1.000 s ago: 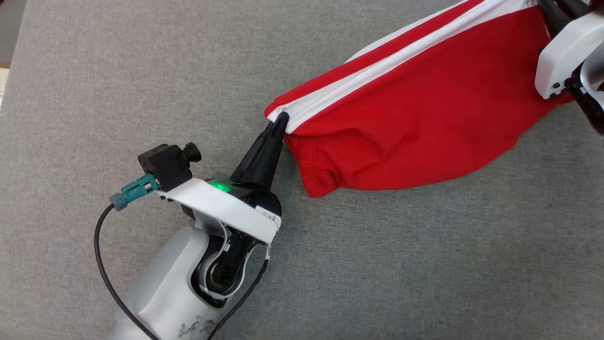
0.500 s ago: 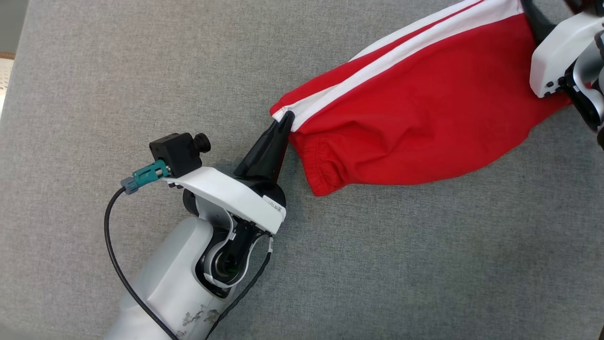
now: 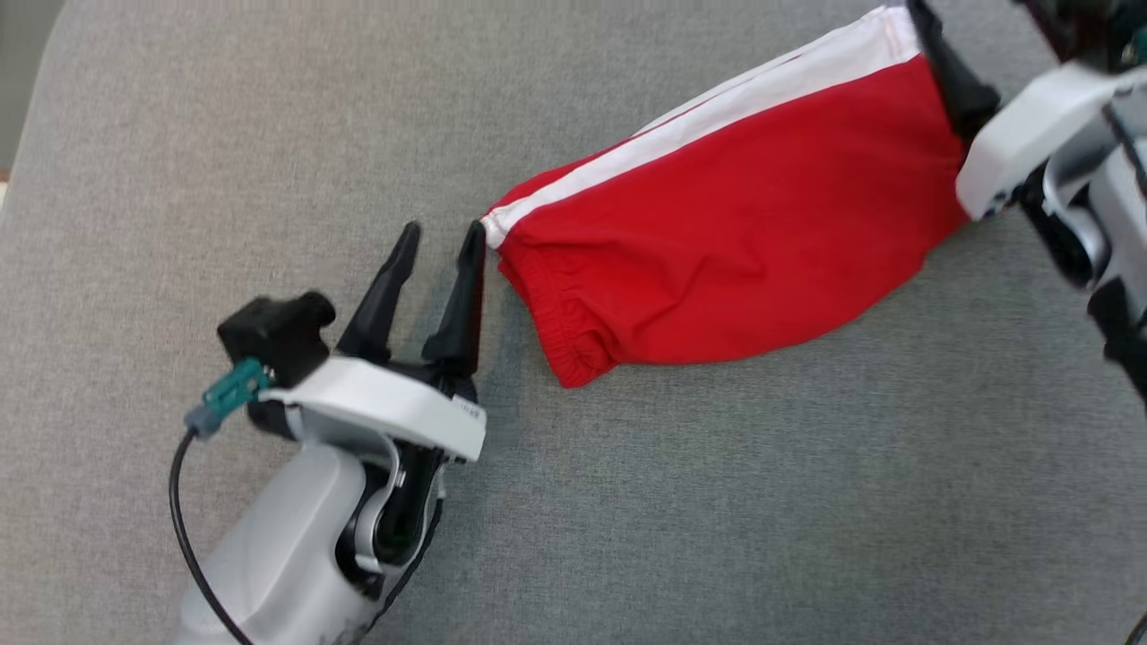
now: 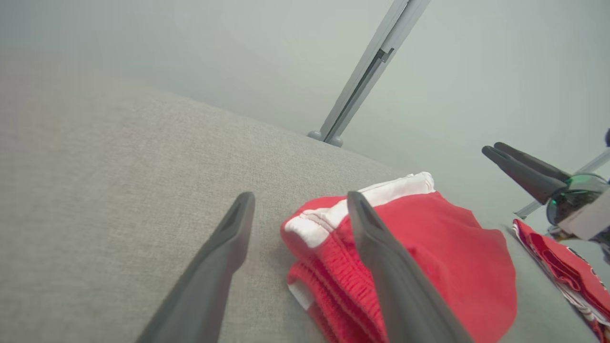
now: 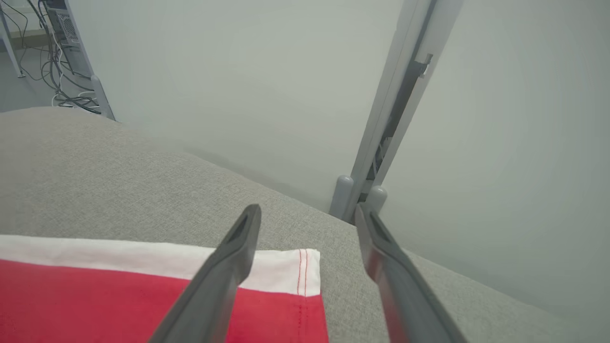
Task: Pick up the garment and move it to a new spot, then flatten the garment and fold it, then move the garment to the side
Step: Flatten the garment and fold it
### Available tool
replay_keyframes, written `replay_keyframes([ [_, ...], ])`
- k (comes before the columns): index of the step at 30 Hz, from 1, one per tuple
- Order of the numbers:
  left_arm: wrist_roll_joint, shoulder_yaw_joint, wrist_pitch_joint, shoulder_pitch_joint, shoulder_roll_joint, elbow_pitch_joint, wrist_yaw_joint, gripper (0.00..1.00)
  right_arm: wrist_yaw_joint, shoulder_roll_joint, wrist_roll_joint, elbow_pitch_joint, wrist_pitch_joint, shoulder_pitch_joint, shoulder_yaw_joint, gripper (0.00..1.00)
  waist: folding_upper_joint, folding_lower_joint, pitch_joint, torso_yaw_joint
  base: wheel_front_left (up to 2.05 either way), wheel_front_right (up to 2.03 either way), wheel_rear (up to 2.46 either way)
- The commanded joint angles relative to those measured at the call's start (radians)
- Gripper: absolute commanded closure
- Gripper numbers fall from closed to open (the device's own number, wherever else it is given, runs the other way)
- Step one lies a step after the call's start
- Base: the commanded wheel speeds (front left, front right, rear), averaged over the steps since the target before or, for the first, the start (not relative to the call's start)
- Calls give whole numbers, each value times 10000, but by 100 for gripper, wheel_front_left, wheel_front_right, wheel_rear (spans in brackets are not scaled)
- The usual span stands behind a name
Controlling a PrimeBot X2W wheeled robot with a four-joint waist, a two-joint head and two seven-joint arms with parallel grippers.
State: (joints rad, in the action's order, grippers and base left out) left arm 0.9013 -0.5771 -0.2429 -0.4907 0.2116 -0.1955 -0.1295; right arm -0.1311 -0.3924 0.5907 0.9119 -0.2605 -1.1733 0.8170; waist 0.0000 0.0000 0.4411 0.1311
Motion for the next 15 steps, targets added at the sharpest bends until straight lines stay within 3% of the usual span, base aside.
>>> replay_keyframes([
  [1, -486, 135, -124, 304, 151, 126, -326, 0, 7, -46, -147, -363, -62, 540, -320, 0, 0, 0, -380, -206, 0, 0, 0],
  [7, -2931, 909, -223, 1520, 158, 946, -1345, 0, 7, 218, -798, -1608, -59, 2385, -1691, 0, 0, 0, -1198, -475, 0, 0, 0],
  [12, -4679, 1453, -221, 2796, -155, 1626, -1354, 0, 5, 557, -1387, -2327, -60, 3780, -2684, 0, 0, 0, -1813, -576, 0, 0, 0],
  [15, -5060, 1661, -222, 3265, -340, 1772, -1245, 0, 5, 703, -1559, -2567, -60, 4302, -3024, 0, 0, 0, -2056, -589, 0, 0, 0],
])
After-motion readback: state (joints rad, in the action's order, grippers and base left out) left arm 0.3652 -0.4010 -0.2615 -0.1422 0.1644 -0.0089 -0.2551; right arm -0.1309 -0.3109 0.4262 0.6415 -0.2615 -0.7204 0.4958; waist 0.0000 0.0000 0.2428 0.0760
